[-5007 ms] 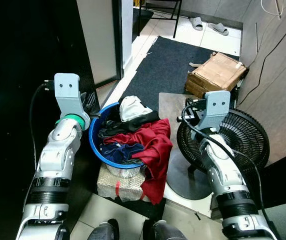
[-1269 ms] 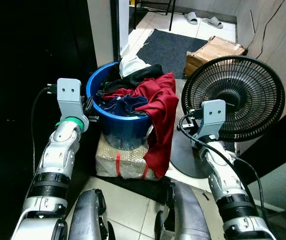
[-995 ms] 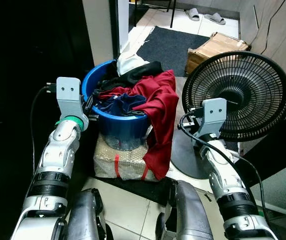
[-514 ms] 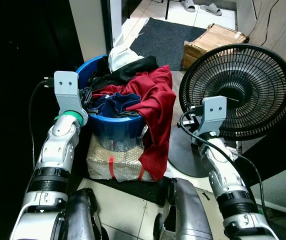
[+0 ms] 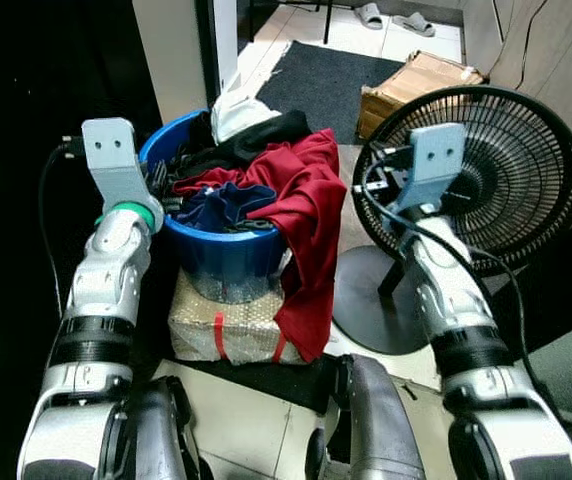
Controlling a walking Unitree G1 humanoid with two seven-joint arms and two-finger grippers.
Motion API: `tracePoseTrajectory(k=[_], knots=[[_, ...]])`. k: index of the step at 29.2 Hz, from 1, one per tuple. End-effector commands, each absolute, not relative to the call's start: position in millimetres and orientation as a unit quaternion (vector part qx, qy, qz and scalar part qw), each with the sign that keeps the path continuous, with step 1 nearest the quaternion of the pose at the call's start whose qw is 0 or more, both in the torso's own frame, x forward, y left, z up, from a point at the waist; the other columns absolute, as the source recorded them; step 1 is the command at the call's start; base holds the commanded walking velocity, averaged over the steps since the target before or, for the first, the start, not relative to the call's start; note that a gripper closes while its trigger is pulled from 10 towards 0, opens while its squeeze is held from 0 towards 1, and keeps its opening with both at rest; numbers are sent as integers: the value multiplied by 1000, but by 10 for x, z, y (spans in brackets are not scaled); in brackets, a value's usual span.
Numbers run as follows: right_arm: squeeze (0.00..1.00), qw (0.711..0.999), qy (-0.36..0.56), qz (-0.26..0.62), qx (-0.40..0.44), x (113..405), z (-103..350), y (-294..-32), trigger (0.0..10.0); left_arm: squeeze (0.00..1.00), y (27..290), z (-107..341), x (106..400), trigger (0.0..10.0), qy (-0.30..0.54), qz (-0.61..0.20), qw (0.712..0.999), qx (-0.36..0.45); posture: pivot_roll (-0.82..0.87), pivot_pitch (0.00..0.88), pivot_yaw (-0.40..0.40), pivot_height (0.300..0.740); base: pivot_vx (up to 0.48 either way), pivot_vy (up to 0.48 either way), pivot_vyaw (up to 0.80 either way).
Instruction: Clothes washing
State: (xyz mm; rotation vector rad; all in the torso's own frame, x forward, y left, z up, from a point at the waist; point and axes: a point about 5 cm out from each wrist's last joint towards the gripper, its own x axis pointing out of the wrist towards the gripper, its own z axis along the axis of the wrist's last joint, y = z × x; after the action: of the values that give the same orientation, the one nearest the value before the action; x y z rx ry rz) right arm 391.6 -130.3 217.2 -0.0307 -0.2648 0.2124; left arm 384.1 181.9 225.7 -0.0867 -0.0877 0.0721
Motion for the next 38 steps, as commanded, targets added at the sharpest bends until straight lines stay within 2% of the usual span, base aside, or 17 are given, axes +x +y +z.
tracePoseTrajectory(k=[1,3,4,7,9,15,17,18,19,21,22,27,32,36,37,38], knots=[[0,987,-122,104,-15,3930,2123,-1306,10000,0,1796,2190,3855,10000,-27,35,998,-37,-5,112,-10,471,0,0,0],[0,987,-106,117,-4,3956,2093,-1252,10000,0,1791,2214,3869,10000,-27,36,998,-34,0,123,-15,471,0,0,0],[1000,986,-97,133,7,3983,2099,-1186,10000,0,1807,2235,3873,10000,-29,40,998,-34,1,126,-16,471,0,0,0],[1000,985,-95,144,7,4002,2129,-1133,10000,0,1824,2240,3874,10000,-29,44,998,-34,4,126,-19,471,0,0,0],[1000,979,-95,182,13,4026,2212,-963,10000,0,1862,2226,3856,10000,-28,53,998,-35,14,127,-29,471,0,0,0],[1000,973,-89,213,20,4029,2238,-837,10000,0,1889,2206,3839,10000,-26,58,997,-35,19,127,-35,471,0,0,0],[1000,964,-75,256,13,4003,2186,-673,10000,0,1952,2173,3815,10000,-22,68,997,-34,27,126,-42,471,0,0,0],[1000,964,-75,256,13,4003,2186,-673,10000,0,1952,2173,3815,10000,-22,68,997,-34,27,126,-42,471,0,0,0],[1000,955,-51,293,13,3974,2115,-570,10000,0,2000,2149,3800,10000,-20,74,997,-33,28,124,-44,471,0,0,0],[1000,950,-34,310,12,3963,2074,-539,10000,0,2007,2143,3799,10000,-19,76,996,-32,27,122,-46,471,0,0,0],[1000,938,8,345,12,3937,1979,-492,10000,0,2011,2139,3799,10000,-18,77,996,-32,27,120,-47,471,0,0,0],[1000,914,62,400,19,3892,1880,-418,10000,0,2014,2137,3804,10000,-18,80,996,-33,24,116,-52,471,0,0,0],[1000,901,66,427,27,3881,1927,-401,10000,0,2006,2130,3805,10000,-18,81,996,-34,15,113,-52,471,0,0,0],[1000,904,68,422,-6,3889,1905,-473,10000,0,1998,2126,3808,10000,-17,81,996,-36,12,115,-52,471,0,0,0],[1000,915,65,394,-56,3913,1867,-592,10000,0,1996,2127,3808,10000,-17,81,996,-37,7,117,-52,471,0,0,0],[1000,915,65,394,-56,3913,1867,-592,10000,0,1996,2127,3808,10000,-17,81,996,-37,7,117,-52,471,0,0,0]])
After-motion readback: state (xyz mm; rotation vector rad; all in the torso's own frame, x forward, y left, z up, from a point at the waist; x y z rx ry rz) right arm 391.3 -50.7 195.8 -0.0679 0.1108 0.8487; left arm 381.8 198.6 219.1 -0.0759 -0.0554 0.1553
